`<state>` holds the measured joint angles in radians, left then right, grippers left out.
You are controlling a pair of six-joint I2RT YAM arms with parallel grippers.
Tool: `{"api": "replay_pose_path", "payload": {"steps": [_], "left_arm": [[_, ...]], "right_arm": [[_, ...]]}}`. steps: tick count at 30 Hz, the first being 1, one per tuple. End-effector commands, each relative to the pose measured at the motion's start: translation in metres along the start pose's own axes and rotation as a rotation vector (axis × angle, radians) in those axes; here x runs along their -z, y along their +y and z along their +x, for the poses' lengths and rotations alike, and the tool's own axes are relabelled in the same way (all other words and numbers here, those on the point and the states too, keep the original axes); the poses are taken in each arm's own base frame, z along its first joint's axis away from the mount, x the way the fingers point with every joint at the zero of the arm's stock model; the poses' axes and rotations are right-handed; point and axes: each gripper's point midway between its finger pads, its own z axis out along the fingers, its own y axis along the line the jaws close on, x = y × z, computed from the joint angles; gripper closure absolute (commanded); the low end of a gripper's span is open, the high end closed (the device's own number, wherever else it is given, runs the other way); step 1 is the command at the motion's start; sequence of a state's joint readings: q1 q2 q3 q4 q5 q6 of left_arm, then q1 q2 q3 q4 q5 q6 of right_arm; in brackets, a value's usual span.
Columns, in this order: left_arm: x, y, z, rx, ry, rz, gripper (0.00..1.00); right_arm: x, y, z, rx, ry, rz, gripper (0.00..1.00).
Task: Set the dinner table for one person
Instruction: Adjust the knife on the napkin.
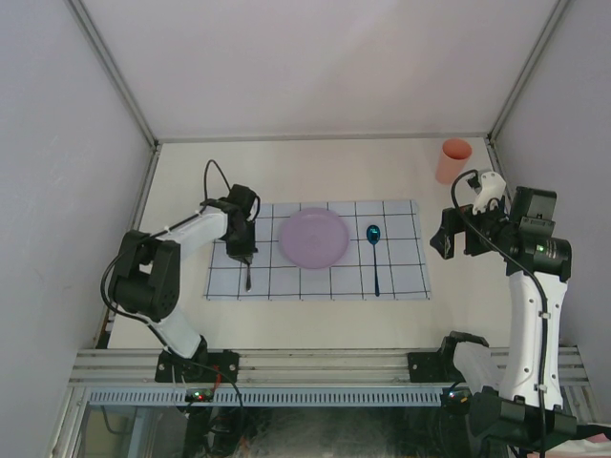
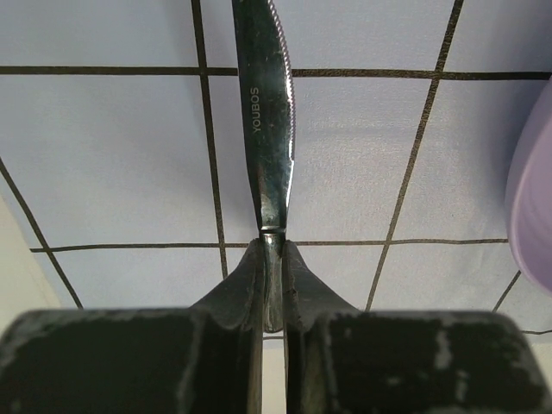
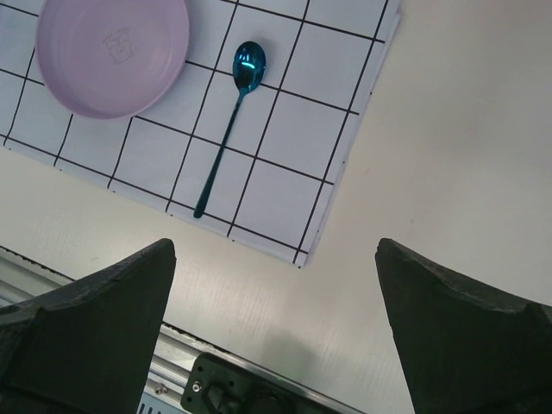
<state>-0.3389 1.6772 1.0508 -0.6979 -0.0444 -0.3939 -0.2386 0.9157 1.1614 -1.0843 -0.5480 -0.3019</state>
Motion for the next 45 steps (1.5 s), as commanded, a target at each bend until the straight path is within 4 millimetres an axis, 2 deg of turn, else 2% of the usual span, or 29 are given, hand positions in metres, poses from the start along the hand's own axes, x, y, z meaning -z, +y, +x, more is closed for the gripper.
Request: {"api": "replay_pose_path", "payload": {"steps": [1, 19, 37, 45], "left_arm": [[-0.002, -0.006, -0.004, 0.02, 0.0, 0.022, 1.0], [-0.014, -0.009, -0.005, 0.01, 0.03, 0.032, 1.0], [-0.005, -0.035, -0.004, -0.005, 0.035, 0.118, 1.0], [-0.004, -0.032, -0.004, 0.003, 0.019, 0.095, 1.0]], "right_arm": [[0.012, 0.005, -0.016, 0.06, -0.056, 0.003, 0.0], [0.012, 0.006, -0.017, 0.06, -0.059, -0.005, 0.0], [0.009, 0.007, -0.016, 0.056, -0.048, -0.016, 0.0], [0.01, 0.009, -0.015, 0.061, -0.047, -0.02, 0.0]]}}
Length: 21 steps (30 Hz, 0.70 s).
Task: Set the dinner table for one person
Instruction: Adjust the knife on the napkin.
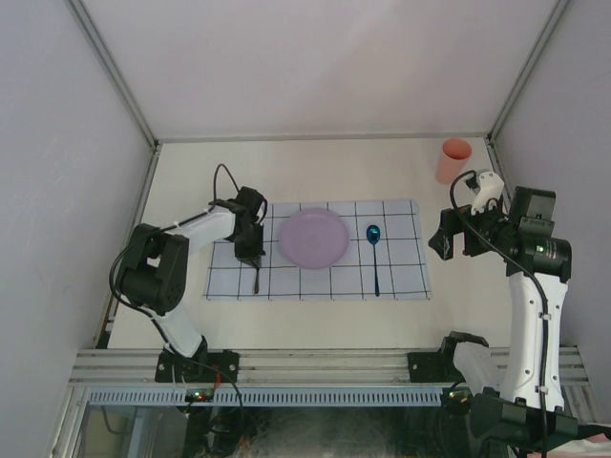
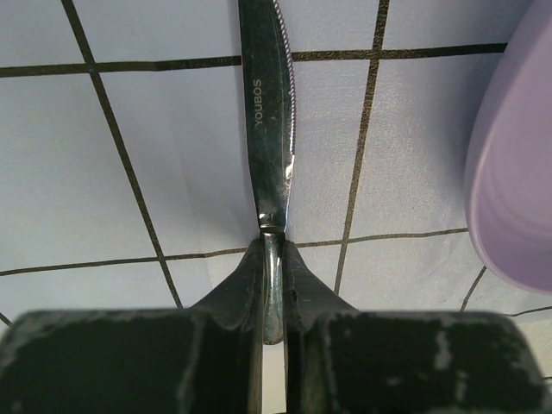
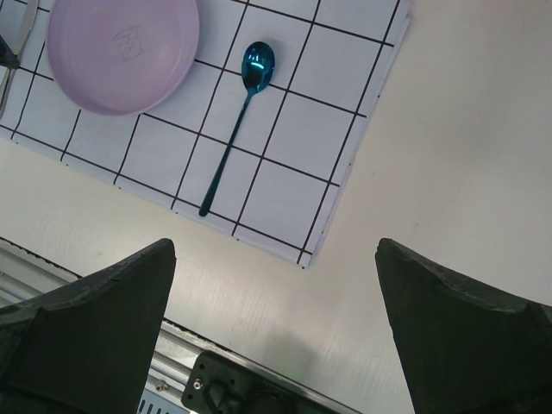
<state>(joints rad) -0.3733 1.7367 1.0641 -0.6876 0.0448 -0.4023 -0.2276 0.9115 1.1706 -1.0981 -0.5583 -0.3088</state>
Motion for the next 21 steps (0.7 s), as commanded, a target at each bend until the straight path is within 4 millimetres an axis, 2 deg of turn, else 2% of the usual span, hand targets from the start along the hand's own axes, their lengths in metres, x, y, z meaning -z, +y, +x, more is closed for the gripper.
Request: {"api": "replay_pose_path", "payload": {"steps": [1, 12, 21], "left_arm": [[0.0074, -0.0076, -0.0168, 0.03, -0.056, 0.018, 1.0], [0.0027, -0.006, -0.0132, 0.048, -0.036, 0.012, 1.0], [0.0074, 0.0012, -0.0114, 0.057, -0.06, -0.016, 1.0]], "right_arm": [[0.0084, 0.0037, -0.0128, 0.046, -0.043, 0.001, 0.0], [0.0096, 0.0054, -0.0088, 0.047, -0.041, 0.001, 0.0], [0.0063, 0.0054, -0.0094, 0.041, -0.039, -0.011, 0.0]]}}
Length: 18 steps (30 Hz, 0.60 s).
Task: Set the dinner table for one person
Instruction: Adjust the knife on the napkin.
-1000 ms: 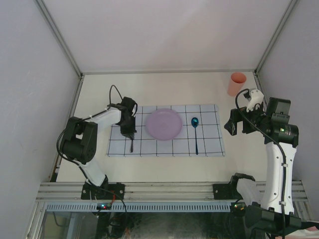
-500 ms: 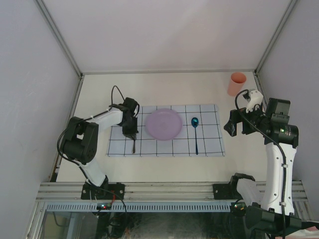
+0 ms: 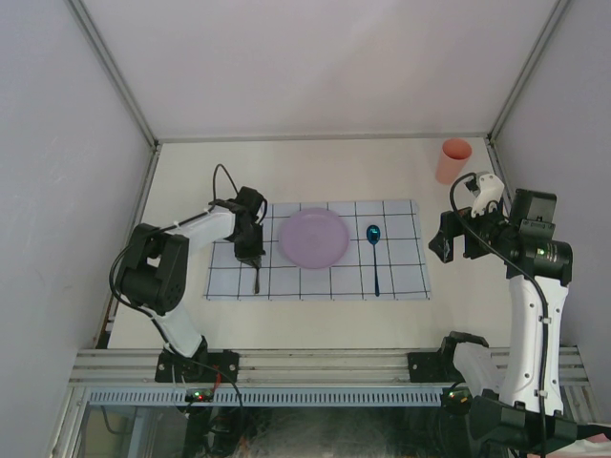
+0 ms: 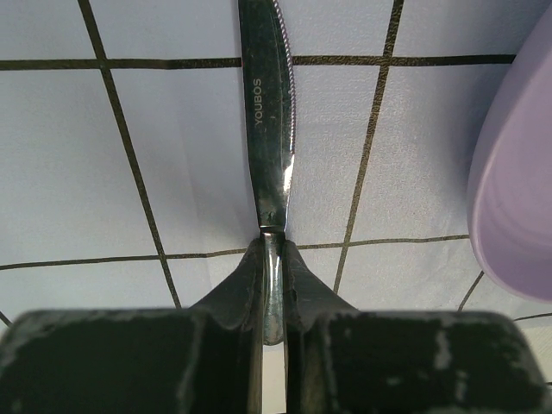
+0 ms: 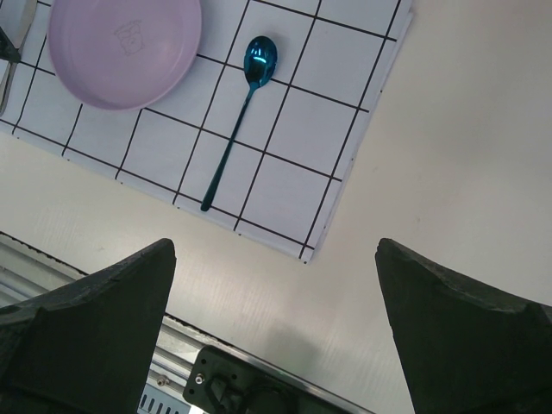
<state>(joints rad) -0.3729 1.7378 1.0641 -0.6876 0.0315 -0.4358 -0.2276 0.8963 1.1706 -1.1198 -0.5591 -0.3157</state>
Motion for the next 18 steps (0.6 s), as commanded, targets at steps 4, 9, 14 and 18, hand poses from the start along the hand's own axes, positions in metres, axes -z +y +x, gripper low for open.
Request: {"api": "replay_pose_path", "payload": {"steps": [4, 9, 14, 18], "left_arm": [[0.0089, 0.0018, -0.0108, 0.027, -0.059, -0.01, 1.0], [0.0098, 0.0058, -0.0103, 0.035, -0.061, -0.03, 1.0], [0.0106, 0.0069, -0.0099, 0.036, -0.062, -0.033, 1.0], [0.0112, 0.0072, -0.0093, 0.037, -0.064, -0.031, 1.0]], "right_arm": [[0.0014, 0.0016, -0.0148, 0.037, -0.047, -0.011, 0.0], [0.0023, 0.0024, -0.0137, 0.038, -0.045, -0.01, 0.0], [0.0023, 0.0031, -0.0119, 0.038, -0.045, -0.011, 0.0], [0.0013, 0.0027, -0.0132, 0.037, -0.048, -0.014, 0.0]]}}
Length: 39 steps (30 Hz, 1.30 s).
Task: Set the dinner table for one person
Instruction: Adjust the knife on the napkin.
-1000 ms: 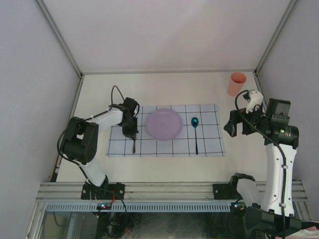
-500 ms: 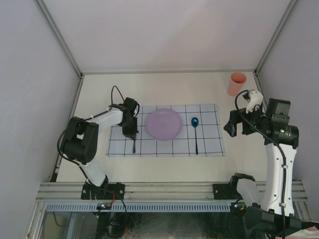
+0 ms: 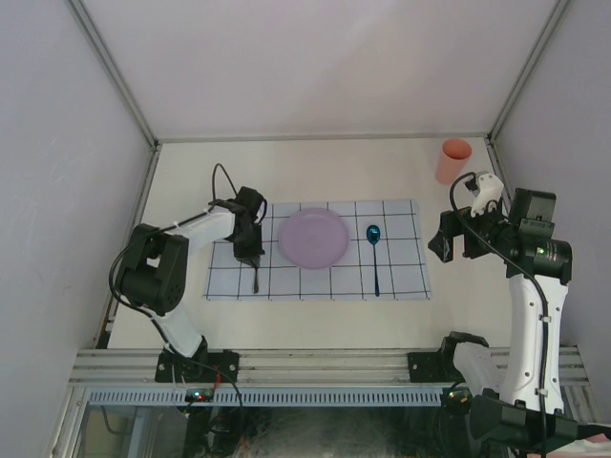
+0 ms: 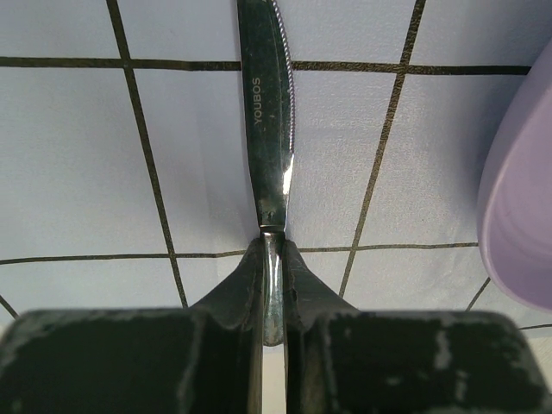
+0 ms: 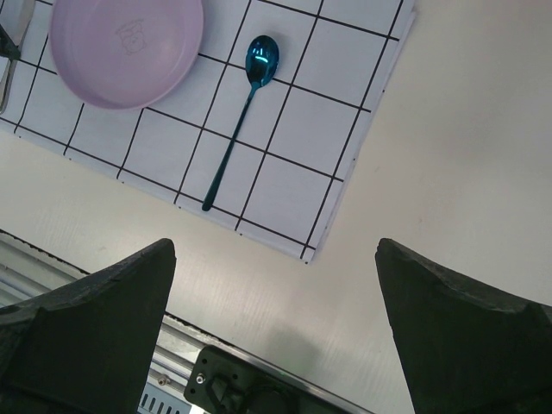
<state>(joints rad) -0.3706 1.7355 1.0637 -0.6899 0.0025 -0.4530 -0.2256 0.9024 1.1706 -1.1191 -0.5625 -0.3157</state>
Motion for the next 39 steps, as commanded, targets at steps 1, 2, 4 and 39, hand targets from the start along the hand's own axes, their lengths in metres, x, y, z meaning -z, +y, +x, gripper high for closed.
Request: {"api": "replay_pose_path", "payload": {"steps": [1, 2, 4, 39], "left_arm": [[0.011, 0.003, -0.007, 0.017, -0.05, -0.004, 1.0], [0.01, 0.003, -0.007, 0.019, -0.051, -0.006, 1.0], [0.01, 0.003, -0.006, 0.019, -0.051, -0.005, 1.0], [0.065, 0.023, -0.073, -0.127, -0.299, -0.168, 0.11]], "right_arm": [[0.002, 0.003, -0.014, 0.038, -0.053, -0.009, 0.0], [0.002, 0.002, -0.014, 0.038, -0.053, -0.01, 0.0], [0.002, 0.002, -0.015, 0.04, -0.055, -0.01, 0.0], [-0.014, -0.007, -0.018, 0.052, -0.053, 0.03, 0.0]]}}
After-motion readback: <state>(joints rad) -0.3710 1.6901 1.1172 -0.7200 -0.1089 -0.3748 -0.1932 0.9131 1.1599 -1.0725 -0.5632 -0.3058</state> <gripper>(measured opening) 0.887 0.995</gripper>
